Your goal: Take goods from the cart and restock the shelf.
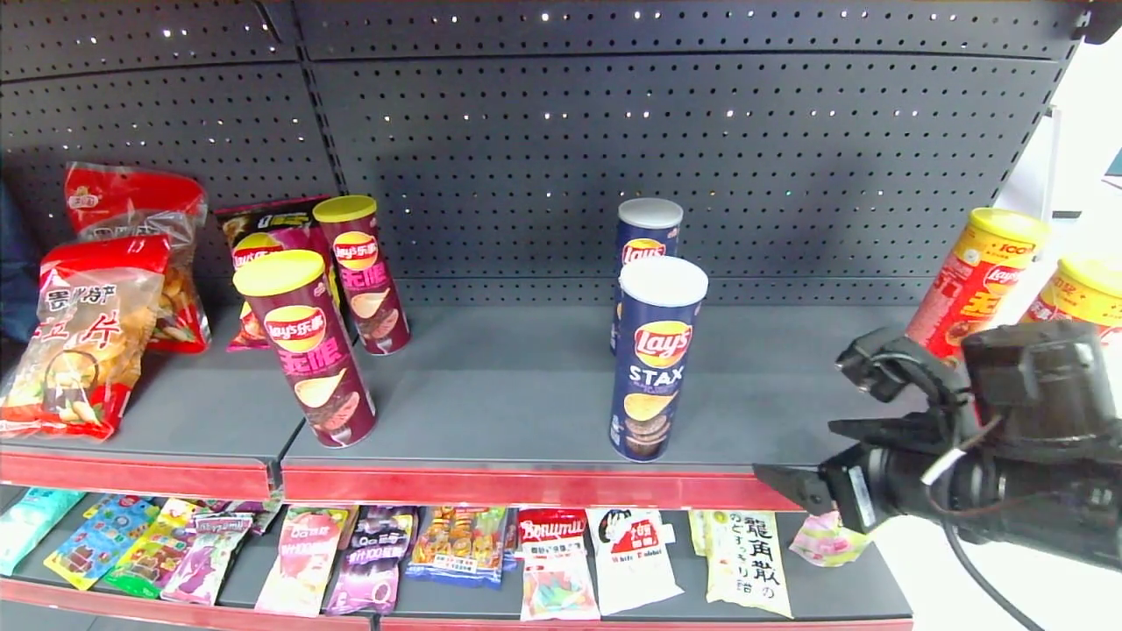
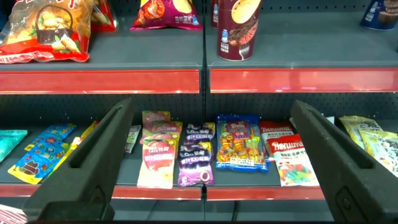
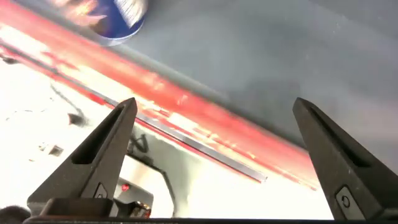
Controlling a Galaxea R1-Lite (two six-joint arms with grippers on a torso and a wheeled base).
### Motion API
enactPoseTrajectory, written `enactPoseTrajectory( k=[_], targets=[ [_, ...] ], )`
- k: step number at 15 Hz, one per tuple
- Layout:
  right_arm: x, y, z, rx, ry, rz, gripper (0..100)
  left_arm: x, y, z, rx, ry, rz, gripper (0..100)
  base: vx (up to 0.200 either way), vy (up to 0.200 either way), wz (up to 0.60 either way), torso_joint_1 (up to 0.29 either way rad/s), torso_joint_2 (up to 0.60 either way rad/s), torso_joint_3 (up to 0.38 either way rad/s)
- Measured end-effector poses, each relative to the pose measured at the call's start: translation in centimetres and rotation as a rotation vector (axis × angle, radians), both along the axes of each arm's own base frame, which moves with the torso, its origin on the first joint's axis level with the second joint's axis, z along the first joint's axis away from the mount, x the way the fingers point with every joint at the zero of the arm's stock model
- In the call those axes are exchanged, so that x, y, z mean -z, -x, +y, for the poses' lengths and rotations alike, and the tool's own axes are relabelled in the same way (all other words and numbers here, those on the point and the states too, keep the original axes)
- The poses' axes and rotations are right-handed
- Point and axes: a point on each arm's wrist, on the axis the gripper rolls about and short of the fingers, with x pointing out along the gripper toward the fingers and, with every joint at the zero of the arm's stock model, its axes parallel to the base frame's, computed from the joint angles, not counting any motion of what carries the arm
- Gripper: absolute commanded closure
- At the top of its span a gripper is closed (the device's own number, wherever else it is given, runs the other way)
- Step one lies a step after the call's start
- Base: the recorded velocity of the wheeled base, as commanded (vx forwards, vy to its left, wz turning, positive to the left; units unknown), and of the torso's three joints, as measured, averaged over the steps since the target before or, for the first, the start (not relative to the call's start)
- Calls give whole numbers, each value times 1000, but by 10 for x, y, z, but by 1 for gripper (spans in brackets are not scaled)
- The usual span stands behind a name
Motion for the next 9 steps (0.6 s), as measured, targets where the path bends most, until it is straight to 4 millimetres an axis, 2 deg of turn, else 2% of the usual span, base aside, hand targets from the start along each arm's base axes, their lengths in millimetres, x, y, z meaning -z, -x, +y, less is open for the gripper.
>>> enactPoseTrajectory(
  k=[4,7,9],
  targets=[
    [-14,55,-45,-104,-90,-129,0,0,0,0,-1,0,0,0,0,0,0,0,0,0],
    [-4,105,-69,-90,-106,-246,0,0,0,0,0,0,0,0,0,0,0,0,0,0],
    [11,137,-80,-30,-107,-330,0,0,0,0,0,0,0,0,0,0,0,0,0,0]
  ],
)
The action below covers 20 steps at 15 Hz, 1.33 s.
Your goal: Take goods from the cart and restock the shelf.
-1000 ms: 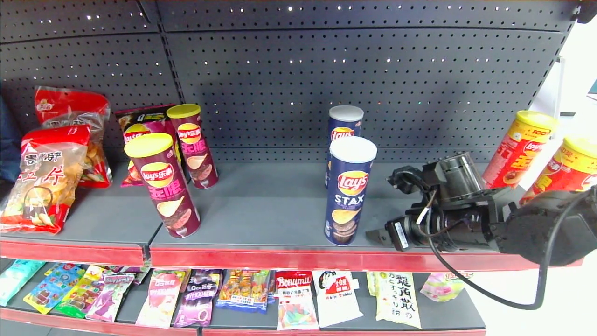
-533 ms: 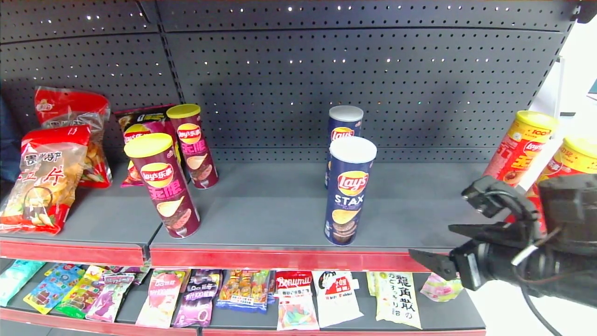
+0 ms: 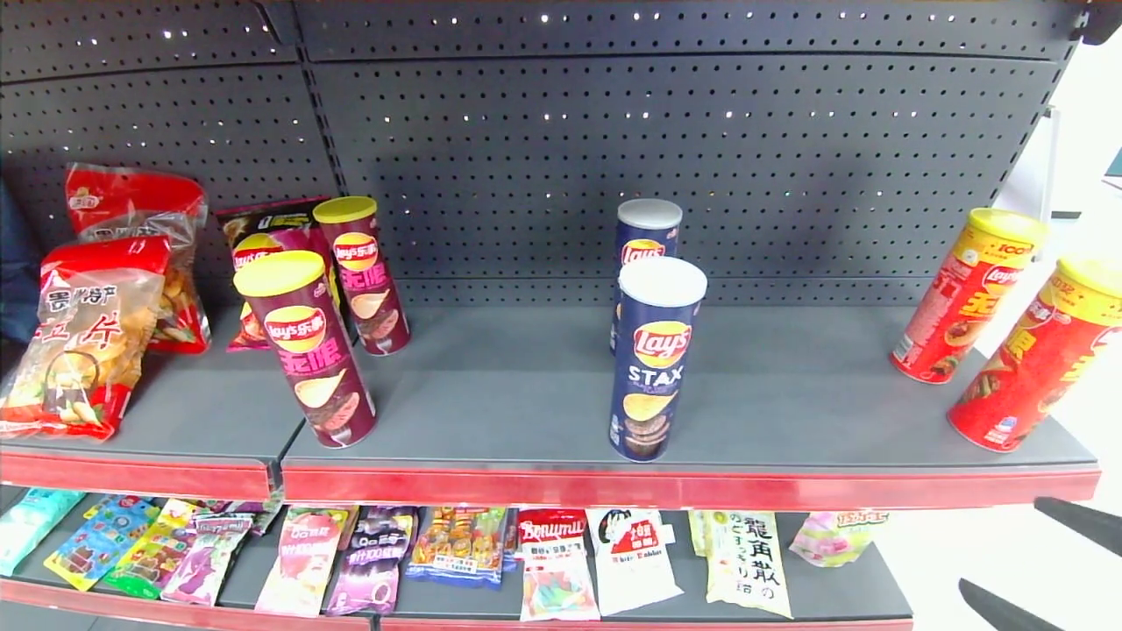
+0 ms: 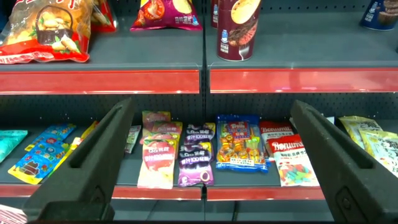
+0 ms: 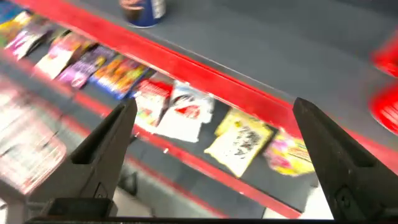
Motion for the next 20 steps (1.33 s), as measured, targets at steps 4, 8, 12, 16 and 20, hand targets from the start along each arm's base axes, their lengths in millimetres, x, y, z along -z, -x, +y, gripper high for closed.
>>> enactPoseTrajectory(
  k=[4,8,12,16,20],
  targets=[
    [33,55,-8,156,-75,-144,0,0,0,0,0,0,0,0,0,0,0,0,0,0],
    [55,70,-9,306,-222,-147,0,0,0,0,0,0,0,0,0,0,0,0,0,0],
    [57,72,-11,407,-196,-183,0,0,0,0,-1,0,0,0,0,0,0,0,0,0],
    [62,73,-12,452,-165,-155,0,0,0,0,0,0,0,0,0,0,0,0,0,0],
    [63,75,-13,340,-173,-162,0,0,0,0,0,0,0,0,0,0,0,0,0,0]
  ],
)
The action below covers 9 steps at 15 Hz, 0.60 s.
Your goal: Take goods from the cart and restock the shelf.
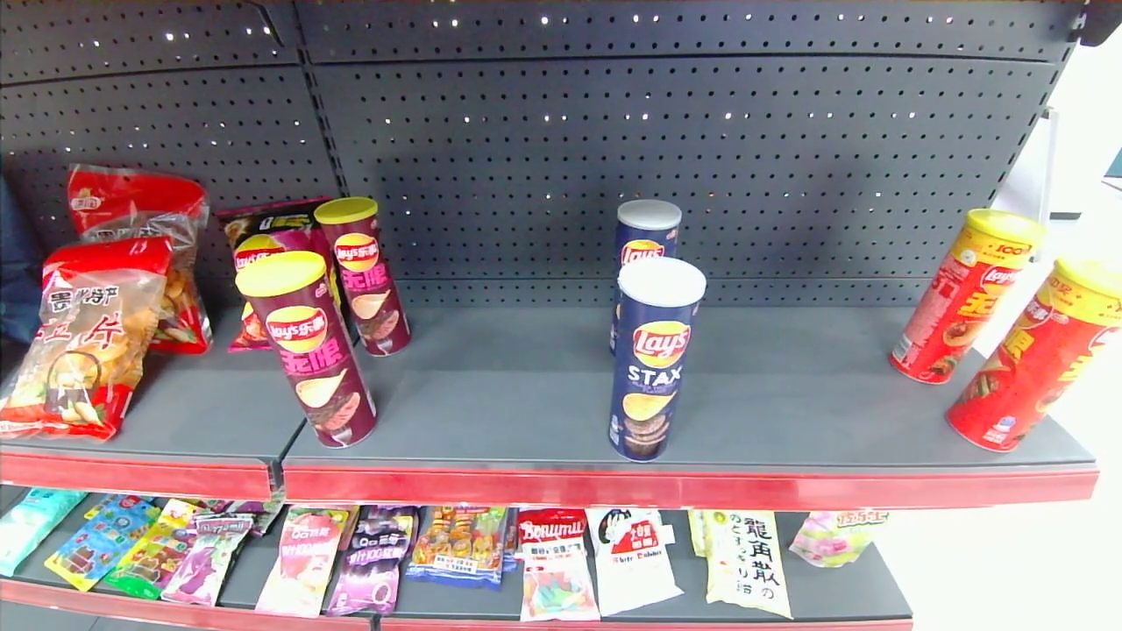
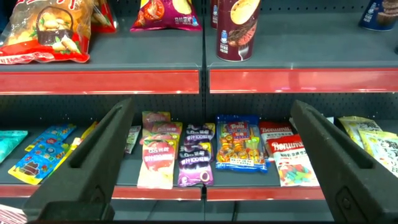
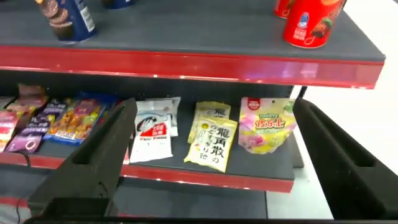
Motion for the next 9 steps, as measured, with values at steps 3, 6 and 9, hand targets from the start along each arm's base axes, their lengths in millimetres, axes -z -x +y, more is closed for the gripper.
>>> enactPoseTrajectory(
  k=[3,6,9],
  targets=[
    [1,3,-1,90,4,-43,0,0,0,0,0,0,0,0,0,0,0,0,0,0],
    [1,4,-1,93,3,-57,0,0,0,0,1,1,0,0,0,0,0,0,0,0],
    [1,5,-1,95,3,-61,0,0,0,0,0,0,0,0,0,0,0,0,0,0]
  ],
)
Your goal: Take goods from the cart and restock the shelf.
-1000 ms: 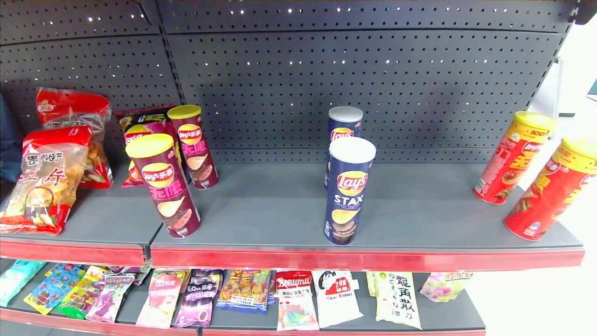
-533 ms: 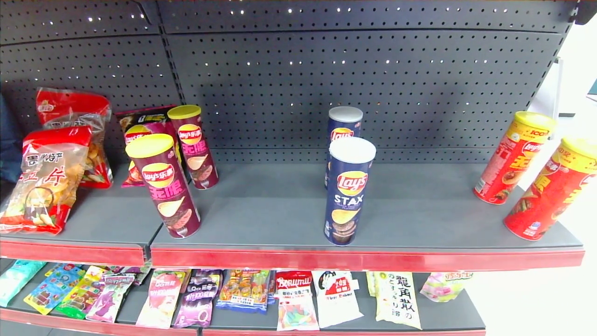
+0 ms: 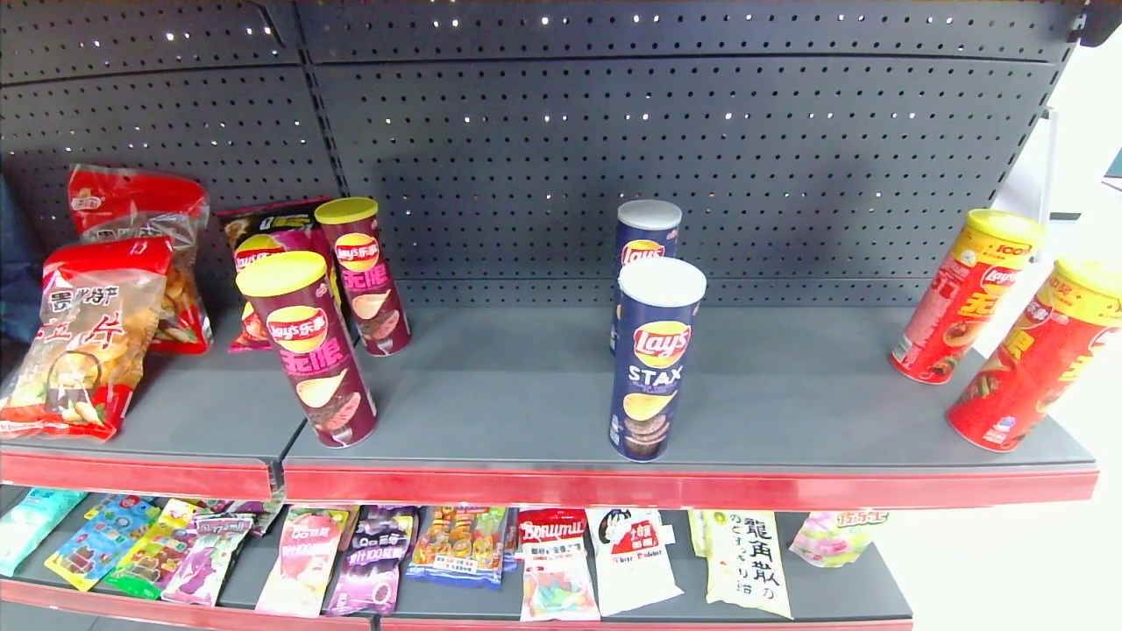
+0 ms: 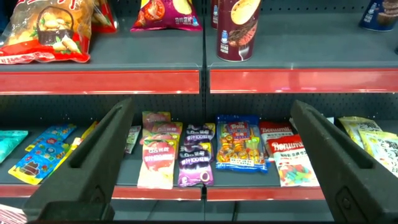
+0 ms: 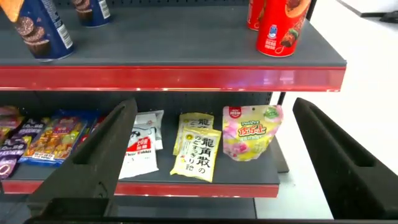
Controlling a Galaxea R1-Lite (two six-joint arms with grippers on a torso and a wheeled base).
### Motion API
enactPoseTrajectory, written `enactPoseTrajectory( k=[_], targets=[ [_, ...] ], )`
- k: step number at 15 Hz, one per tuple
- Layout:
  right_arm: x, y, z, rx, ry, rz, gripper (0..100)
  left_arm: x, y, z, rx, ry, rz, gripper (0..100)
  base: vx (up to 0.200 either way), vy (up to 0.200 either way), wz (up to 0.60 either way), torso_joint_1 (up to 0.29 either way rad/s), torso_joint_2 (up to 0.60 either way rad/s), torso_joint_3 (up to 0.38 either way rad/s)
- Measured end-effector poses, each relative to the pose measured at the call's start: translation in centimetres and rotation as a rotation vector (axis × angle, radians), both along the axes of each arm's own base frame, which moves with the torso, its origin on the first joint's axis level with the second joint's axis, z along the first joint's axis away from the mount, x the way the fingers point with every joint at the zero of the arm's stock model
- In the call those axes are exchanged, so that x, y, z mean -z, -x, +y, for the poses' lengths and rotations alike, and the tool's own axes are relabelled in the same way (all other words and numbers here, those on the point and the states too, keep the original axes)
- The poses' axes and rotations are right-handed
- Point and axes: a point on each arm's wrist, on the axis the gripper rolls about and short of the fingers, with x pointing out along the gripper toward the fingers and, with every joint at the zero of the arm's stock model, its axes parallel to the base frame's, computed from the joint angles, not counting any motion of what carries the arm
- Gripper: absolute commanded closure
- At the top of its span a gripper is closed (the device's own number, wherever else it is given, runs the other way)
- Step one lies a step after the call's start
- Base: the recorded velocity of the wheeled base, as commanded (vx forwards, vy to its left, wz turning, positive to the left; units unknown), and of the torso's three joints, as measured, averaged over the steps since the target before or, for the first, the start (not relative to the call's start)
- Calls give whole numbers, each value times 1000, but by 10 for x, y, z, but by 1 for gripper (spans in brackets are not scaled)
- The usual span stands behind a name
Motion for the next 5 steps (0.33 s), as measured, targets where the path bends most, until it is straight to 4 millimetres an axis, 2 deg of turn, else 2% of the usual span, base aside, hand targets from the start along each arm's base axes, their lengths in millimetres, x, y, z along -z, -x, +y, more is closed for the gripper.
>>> enactPoseTrajectory(
  k=[5],
  targets=[
    [0,0,0,-1,1,0,0,0,0,0,0,0,0,0,0,0,0,0,0,0]
  ],
)
